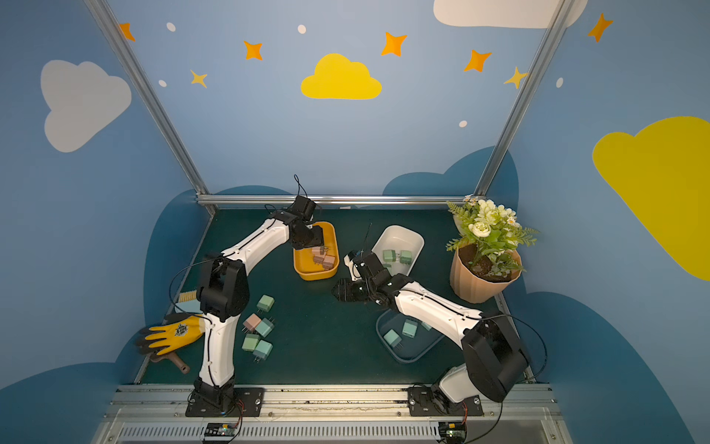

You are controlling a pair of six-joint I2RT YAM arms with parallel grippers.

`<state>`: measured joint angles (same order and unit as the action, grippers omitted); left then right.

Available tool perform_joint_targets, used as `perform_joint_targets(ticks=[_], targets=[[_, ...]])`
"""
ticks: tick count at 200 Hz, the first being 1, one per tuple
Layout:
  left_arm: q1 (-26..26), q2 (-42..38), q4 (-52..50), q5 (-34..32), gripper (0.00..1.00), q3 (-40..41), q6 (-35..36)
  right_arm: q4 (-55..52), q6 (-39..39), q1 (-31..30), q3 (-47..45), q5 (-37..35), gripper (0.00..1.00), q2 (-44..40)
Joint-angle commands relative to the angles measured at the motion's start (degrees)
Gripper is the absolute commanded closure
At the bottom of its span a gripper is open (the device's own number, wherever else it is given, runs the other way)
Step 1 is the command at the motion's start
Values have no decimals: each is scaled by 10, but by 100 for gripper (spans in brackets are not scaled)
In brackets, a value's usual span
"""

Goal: Place the plugs by color into the storage box
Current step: Place the plug in the storage box.

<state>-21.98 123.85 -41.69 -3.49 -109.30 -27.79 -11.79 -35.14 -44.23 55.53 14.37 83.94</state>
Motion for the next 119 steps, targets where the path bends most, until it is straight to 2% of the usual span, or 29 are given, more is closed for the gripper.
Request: perform_joint_targets(ticks=[1, 44, 83, 119], targets=[[-5, -33, -27, -10, 33, -7, 3, 0, 3, -2, 1, -11, 44, -10], [-9, -94, -13, -27, 33, 48, 7, 9, 4, -11, 12, 0, 44, 13], [-9, -164, -8, -11, 34, 107, 17, 5, 11, -25, 32, 2, 43, 40], [-10, -252, -9, -18, 33, 195, 38, -11, 14, -45, 55, 0, 43, 60]])
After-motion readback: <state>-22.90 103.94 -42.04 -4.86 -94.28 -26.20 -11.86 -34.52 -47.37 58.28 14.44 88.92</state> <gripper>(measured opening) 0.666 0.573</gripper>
